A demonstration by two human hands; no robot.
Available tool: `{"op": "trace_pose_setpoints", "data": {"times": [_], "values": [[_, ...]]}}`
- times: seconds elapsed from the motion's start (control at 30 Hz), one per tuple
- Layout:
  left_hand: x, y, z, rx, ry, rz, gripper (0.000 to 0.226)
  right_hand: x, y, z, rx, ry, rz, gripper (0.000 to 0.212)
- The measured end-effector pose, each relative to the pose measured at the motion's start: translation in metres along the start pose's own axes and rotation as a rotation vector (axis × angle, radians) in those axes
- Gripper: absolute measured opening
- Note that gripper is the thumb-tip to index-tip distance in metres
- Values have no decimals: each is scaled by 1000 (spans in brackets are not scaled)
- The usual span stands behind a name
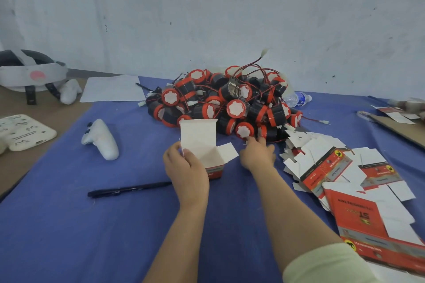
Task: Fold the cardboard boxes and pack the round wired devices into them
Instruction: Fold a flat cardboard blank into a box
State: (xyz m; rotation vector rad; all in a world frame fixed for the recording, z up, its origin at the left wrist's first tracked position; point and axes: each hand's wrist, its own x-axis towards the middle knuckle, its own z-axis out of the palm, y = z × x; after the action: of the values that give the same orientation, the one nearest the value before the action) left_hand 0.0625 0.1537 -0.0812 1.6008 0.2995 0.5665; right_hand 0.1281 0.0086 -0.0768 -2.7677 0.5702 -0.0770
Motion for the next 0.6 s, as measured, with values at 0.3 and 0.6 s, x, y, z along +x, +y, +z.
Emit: {"op": "trace_pose_setpoints", "data": {"times": [0.3, 0.6], "values": [[-2, 5, 1, -74, 155, 77, 27, -16, -11, 9, 413, 208, -301, 19], [5, 4, -3, -174, 229, 55, 31, -51, -5, -20, 435, -366, -474, 15]]}}
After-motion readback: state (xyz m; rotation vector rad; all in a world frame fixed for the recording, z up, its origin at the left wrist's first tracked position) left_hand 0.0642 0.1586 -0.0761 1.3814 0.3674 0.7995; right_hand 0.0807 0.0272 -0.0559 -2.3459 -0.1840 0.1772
